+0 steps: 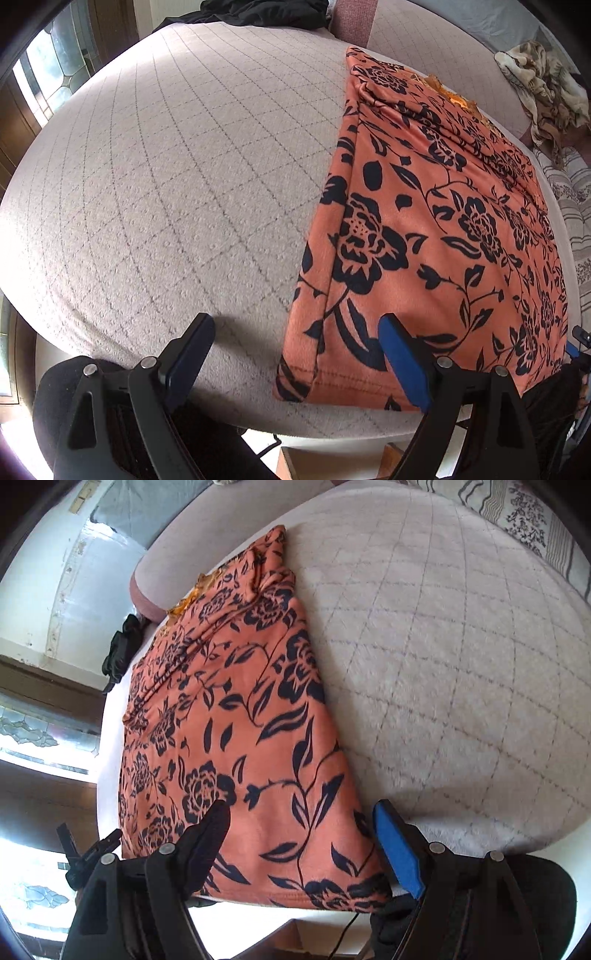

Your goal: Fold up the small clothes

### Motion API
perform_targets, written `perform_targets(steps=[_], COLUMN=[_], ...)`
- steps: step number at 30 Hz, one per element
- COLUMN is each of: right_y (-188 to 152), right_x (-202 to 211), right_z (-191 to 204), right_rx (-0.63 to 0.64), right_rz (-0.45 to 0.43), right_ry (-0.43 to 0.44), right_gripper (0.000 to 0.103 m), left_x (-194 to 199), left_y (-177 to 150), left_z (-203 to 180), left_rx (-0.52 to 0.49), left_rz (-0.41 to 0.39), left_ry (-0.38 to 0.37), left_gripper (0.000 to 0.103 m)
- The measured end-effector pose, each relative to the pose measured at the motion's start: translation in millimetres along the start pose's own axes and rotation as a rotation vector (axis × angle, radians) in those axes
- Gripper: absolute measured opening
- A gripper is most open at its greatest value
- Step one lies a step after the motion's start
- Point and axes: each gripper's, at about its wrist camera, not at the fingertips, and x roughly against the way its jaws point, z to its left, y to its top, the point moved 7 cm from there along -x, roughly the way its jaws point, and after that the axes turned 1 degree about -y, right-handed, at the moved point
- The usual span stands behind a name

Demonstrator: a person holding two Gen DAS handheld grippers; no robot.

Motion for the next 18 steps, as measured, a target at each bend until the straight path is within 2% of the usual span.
perform_targets(steps=[4, 8, 12, 16, 17, 18], right_y=[-10.3, -11.9, -13.2, -14.9, -14.8, -15.0], right_x=[-1.5, -4.0, -3.6, -4.0, -4.1, -4.1], right_z=[5.3, 2.6, 1.3, 0.9, 1.1, 1.1], right_rx=[-0.027, -0.032, -0.027, -0.008, -0.005, 0.000], right_rz=[0.021, 0.039, 0.045, 0.050, 0.051, 0.052], right_ry=[0.098, 0.106, 0.111, 0.109, 0.107, 0.103], right_gripper=[0.080, 0.075, 0.075, 0.075, 0.074, 0.070], left_x=[1.8, 4.3, 12.2, 7.0, 6.5, 5.7], left_y=[-12.8, -14.4, -13.0, -15.4, -16.0, -15.8], left_z=[-8.5, -8.9, -2.3, -3.3, -4.6, -5.7], left_rx=[-0.019, -0.009, 0.033, 0.014, 0.005, -0.005], left_rz=[0.030, 0.029, 0.024, 0.036, 0.035, 0.033], left_ry=[-0.055, -0.106, -0.169, -0.138, -0.124, -0.109], left_gripper=[0.090, 0.090, 0.090, 0.089, 0.086, 0.076])
